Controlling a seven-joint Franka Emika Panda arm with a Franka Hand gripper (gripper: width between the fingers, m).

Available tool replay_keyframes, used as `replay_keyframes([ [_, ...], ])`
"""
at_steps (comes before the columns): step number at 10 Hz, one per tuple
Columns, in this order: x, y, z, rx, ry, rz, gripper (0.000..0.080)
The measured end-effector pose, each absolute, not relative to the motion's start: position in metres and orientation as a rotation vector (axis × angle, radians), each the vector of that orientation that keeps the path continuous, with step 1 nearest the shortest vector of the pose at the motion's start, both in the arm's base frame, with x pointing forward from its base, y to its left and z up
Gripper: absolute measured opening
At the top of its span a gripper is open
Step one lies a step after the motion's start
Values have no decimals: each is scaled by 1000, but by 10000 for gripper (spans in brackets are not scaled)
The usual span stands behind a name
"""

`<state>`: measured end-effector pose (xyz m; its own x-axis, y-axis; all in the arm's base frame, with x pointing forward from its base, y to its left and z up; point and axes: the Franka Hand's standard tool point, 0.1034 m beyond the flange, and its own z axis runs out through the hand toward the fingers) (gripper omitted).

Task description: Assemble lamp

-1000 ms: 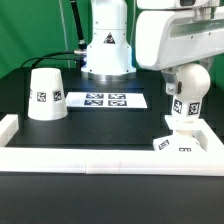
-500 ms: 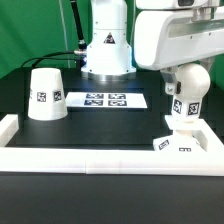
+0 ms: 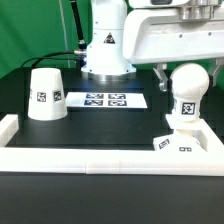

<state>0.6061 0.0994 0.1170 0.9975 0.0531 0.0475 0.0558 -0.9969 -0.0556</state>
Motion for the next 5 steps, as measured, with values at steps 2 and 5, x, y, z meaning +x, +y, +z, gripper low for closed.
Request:
replay_keyframes([
  [2,605,100,117,-3074,252,-57,579],
  [5,604,101,117,-2984,736,-34,579],
])
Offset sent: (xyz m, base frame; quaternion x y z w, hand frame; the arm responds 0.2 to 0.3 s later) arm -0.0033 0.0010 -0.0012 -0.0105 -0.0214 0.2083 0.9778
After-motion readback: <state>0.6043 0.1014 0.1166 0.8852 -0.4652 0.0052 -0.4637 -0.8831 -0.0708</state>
